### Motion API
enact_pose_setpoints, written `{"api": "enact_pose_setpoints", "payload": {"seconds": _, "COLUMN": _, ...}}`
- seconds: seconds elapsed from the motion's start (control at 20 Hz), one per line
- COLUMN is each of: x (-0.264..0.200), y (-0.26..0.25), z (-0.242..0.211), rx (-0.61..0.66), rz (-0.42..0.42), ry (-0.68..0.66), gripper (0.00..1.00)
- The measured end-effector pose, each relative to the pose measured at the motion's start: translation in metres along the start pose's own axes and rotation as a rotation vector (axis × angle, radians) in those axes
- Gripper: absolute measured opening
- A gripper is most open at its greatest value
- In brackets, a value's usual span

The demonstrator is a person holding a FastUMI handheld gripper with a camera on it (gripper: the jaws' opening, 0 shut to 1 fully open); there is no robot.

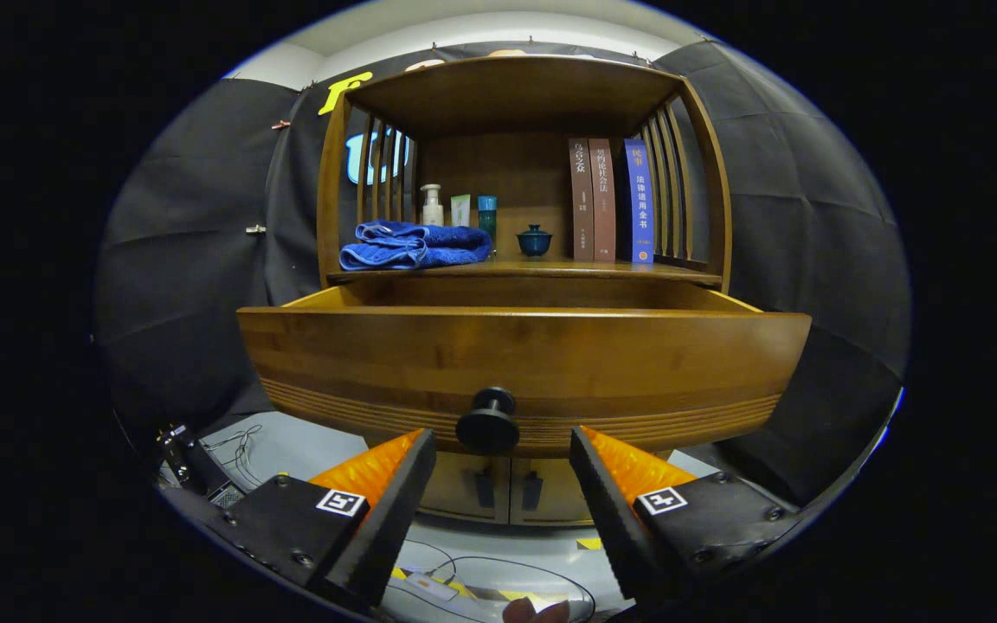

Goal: Pull open the drawer, take out the items inside it, and place them on the countertop above the cabinet.

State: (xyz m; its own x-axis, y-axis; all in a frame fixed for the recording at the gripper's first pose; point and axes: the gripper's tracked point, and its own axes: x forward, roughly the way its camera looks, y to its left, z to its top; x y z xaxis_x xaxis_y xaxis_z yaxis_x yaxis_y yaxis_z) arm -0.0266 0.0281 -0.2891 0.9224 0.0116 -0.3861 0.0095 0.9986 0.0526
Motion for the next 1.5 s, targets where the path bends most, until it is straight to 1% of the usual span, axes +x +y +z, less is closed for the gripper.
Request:
{"api": "enact_pose_setpoints", "payload": {"seconds": 0.05, "x": -0.006, "y": -0.003, "z": 0.01, "rx": 0.007, "rz": 0.0, "ry": 0.002, "gripper": 0.98}}
{"api": "enact_pose_setpoints", "payload": {"seconds": 0.15, "x": -0.017, "y": -0.02, "z": 0.038, "rx": 0.015, "rz": -0.044, "ry": 0.003, "gripper": 0.98}}
{"api": "enact_pose_setpoints", "payload": {"seconds": 0.2, "x": -0.021, "y": -0.024, "z": 0.053, "rx": 0.021, "rz": -0.049, "ry": 0.005, "gripper": 0.98}}
{"api": "enact_pose_setpoints", "payload": {"seconds": 0.35, "x": -0.021, "y": -0.02, "z": 0.099, "rx": 0.053, "rz": -0.021, "ry": 0.026, "gripper": 0.99}}
{"api": "enact_pose_setpoints", "payload": {"seconds": 0.4, "x": -0.017, "y": -0.019, "z": 0.111, "rx": 0.059, "rz": -0.01, "ry": 0.052, "gripper": 0.99}}
{"api": "enact_pose_setpoints", "payload": {"seconds": 0.5, "x": -0.004, "y": -0.025, "z": 0.124, "rx": 0.047, "rz": -0.026, "ry": 0.148, "gripper": 0.99}}
{"api": "enact_pose_setpoints", "payload": {"seconds": 0.6, "x": 0.016, "y": -0.022, "z": 0.137, "rx": 0.027, "rz": -0.023, "ry": 0.232, "gripper": 1.0}}
{"api": "enact_pose_setpoints", "payload": {"seconds": 0.7, "x": 0.039, "y": -0.024, "z": 0.14, "rx": 0.02, "rz": -0.039, "ry": 0.305, "gripper": 1.0}}
{"api": "enact_pose_setpoints", "payload": {"seconds": 0.75, "x": 0.05, "y": -0.024, "z": 0.136, "rx": 0.019, "rz": -0.045, "ry": 0.352, "gripper": 1.0}}
{"api": "enact_pose_setpoints", "payload": {"seconds": 0.9, "x": 0.09, "y": -0.013, "z": 0.122, "rx": 0.031, "rz": -0.017, "ry": 0.466, "gripper": 0.99}}
{"api": "enact_pose_setpoints", "payload": {"seconds": 1.05, "x": 0.129, "y": -0.015, "z": 0.095, "rx": 0.021, "rz": -0.039, "ry": 0.563, "gripper": 0.99}}
{"api": "enact_pose_setpoints", "payload": {"seconds": 1.15, "x": 0.149, "y": -0.012, "z": 0.075, "rx": 0.023, "rz": -0.038, "ry": 0.631, "gripper": 0.99}}
{"api": "enact_pose_setpoints", "payload": {"seconds": 1.25, "x": 0.162, "y": -0.013, "z": 0.055, "rx": 0.021, "rz": -0.057, "ry": 0.696, "gripper": 0.96}}
{"api": "enact_pose_setpoints", "payload": {"seconds": 1.35, "x": 0.174, "y": -0.015, "z": 0.039, "rx": 0.014, "rz": -0.076, "ry": 0.732, "gripper": 0.93}}
{"api": "enact_pose_setpoints", "payload": {"seconds": 1.4, "x": 0.179, "y": -0.015, "z": 0.033, "rx": 0.023, "rz": -0.083, "ry": 0.747, "gripper": 0.89}}
{"api": "enact_pose_setpoints", "payload": {"seconds": 1.5, "x": 0.18, "y": -0.011, "z": 0.019, "rx": 0.062, "rz": -0.083, "ry": 0.789, "gripper": 0.7}}
